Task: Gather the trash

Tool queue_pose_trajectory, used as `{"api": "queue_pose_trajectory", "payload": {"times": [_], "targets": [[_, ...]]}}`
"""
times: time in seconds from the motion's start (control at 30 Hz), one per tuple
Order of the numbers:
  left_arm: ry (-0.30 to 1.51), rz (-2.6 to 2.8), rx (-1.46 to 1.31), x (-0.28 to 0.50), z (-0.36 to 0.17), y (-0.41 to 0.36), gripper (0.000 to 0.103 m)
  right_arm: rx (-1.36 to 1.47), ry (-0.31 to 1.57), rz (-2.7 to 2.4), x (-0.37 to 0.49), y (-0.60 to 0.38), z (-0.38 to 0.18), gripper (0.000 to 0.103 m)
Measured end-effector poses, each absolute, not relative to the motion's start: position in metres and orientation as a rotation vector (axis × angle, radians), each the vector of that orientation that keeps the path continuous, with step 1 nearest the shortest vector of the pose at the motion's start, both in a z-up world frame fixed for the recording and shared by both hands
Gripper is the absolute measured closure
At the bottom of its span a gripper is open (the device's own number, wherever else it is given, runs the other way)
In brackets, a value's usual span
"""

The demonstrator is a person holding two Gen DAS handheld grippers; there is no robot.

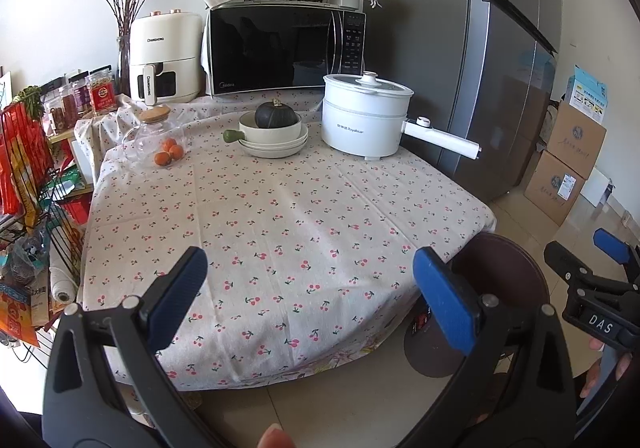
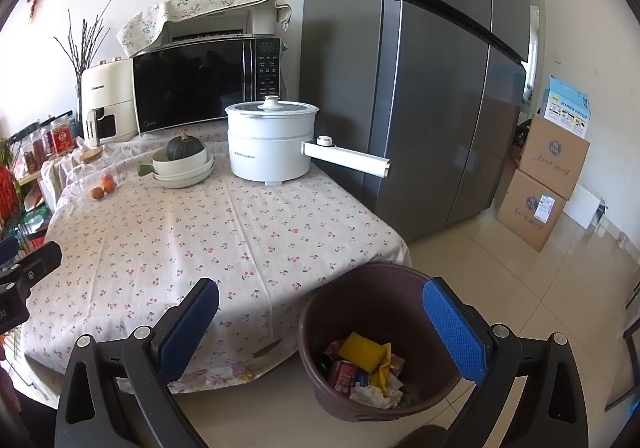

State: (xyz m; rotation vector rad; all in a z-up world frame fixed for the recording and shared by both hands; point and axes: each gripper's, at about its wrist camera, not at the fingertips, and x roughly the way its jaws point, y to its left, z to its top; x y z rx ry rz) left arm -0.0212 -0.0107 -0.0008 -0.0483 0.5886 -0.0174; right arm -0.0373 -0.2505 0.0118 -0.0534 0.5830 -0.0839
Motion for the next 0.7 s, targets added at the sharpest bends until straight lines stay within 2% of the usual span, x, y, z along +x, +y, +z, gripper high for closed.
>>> {"api": "queue_pose_trajectory", "payload": {"times": [0.7], "targets": [[0.592, -0.010, -0.019, -0.0251, 0.0002, -0.0193, 0.001, -0.062, 0.583, -0.080, -0.0377, -0.2513, 0.0113, 0.000]]}}
